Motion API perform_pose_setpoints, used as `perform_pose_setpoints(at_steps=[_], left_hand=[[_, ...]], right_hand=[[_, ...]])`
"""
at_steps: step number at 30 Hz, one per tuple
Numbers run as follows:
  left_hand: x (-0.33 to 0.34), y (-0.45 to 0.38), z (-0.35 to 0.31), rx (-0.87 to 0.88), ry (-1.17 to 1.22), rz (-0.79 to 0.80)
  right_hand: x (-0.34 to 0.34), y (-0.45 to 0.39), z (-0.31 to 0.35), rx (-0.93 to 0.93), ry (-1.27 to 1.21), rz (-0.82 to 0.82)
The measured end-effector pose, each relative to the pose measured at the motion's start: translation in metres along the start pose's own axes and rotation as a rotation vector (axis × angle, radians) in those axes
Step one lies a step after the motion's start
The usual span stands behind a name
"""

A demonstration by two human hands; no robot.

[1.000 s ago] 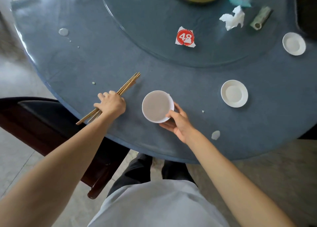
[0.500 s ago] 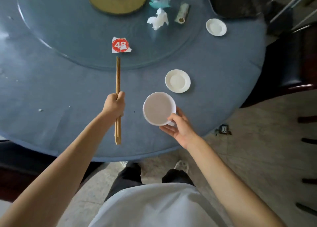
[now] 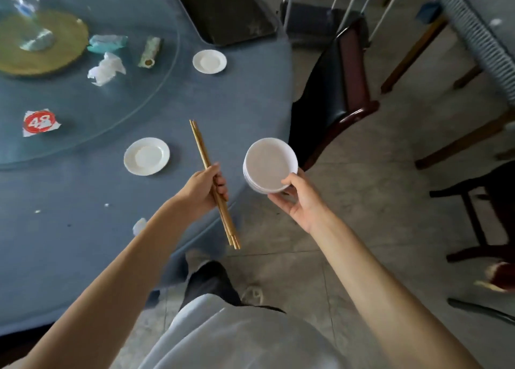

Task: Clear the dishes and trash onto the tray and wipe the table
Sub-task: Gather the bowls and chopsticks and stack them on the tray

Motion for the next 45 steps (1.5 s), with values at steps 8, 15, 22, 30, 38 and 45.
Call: perform_pose_setpoints(at_steps=[8,15,22,30,38,45], left_hand=[[0.158,-0.067,0.011,-0.031,0.018,0.157],[0.325,-0.165,-0.02,0.048,-0.009,0.309],[0.494,-0.241,-0.051,0.097,-0.063,0.323],[0.587,-0.326,-0.065,0.042,-0.085,0.226],[0.672,-0.455,-0.094,0.095,0.074,0.022],[0.714,-0.53,-0.131,0.122,0.252,-0.069]], right_hand=[[-0.109,-0.011,0.133,-0.048,-0.083,-0.08],[-0.186,-0.039,0.29,-0.176,-0.081,-0.07],[-0.244,-0.078,0.446,-0.229,-0.013,-0.091],[-0.292,-0.168,0.561,-0.144,-0.031,-0.077],[-0.308,-0.298,0.697,-0.072,0.076,0.009],[-0.279,-0.375,0.815,0.064,0.188,0.108]])
Point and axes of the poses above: each hand's wrist, its own y-axis away from the middle knuckle, its own x-axis out of the palm, z = x × y, the point moved 2 cm from there along -y, towards the middle knuckle, and after that the axes turned 10 degrees about x, right-handed, at the moved point
